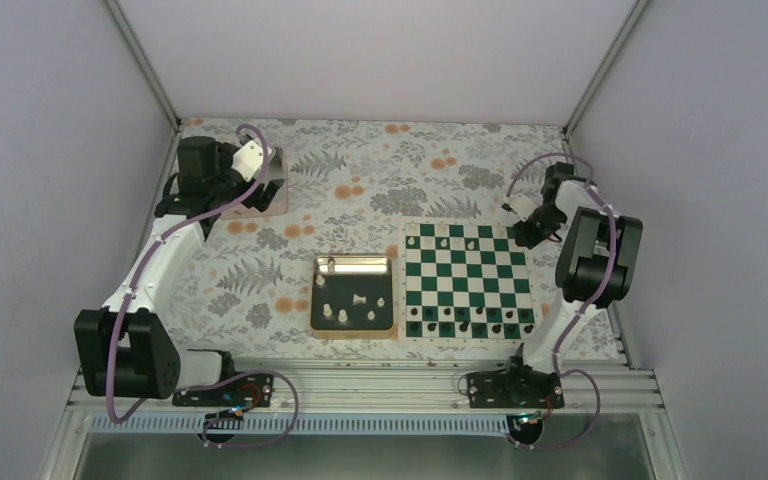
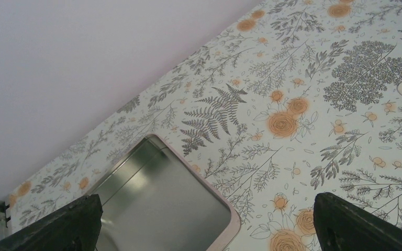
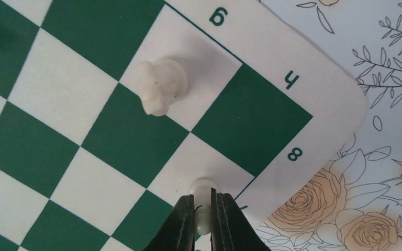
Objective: Set up the chess pieces on the board
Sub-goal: Place the chess piece on the chessboard.
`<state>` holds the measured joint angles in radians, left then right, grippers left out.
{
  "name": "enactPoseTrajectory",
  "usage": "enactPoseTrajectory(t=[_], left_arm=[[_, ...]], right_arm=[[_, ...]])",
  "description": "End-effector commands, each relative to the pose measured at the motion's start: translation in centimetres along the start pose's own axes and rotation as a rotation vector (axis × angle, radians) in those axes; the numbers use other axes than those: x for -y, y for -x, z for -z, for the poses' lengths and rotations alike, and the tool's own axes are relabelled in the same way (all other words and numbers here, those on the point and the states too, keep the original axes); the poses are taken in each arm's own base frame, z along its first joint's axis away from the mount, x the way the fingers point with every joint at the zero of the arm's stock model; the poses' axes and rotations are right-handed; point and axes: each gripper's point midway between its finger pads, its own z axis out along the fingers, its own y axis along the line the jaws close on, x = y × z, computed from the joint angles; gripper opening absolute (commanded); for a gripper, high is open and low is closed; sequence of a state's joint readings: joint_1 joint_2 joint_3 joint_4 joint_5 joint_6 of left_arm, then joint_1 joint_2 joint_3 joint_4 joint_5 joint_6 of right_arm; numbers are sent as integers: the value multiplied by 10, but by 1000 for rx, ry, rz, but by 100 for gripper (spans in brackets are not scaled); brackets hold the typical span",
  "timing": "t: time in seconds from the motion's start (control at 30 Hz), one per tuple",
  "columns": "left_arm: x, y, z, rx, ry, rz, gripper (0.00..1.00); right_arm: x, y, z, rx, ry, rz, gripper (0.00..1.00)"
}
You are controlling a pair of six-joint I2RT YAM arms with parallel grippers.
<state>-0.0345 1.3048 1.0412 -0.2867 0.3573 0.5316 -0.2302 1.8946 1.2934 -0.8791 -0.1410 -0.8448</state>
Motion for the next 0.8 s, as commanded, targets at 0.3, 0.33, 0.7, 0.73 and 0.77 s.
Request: enactPoseTrajectory(t=[0.3,0.33,0.7,0.73,0.77], left_arm=[[0,4,1,15,-12,-8,100],[1,4,1,14,-13,-9,100],[1,5,1,16,-15,-9,100],[1,5,1,16,-14,-10,100],[0,6,1,17,-12,-10,100]], right_arm=[[3,-2,-8,13,27,-2,18],[2,-3,-7,10,30,-1,20],[-6,30,66,107,-83,56,34],[-17,37,72,112,-90,91,34],[-29,45,78,113,-98,129,35]])
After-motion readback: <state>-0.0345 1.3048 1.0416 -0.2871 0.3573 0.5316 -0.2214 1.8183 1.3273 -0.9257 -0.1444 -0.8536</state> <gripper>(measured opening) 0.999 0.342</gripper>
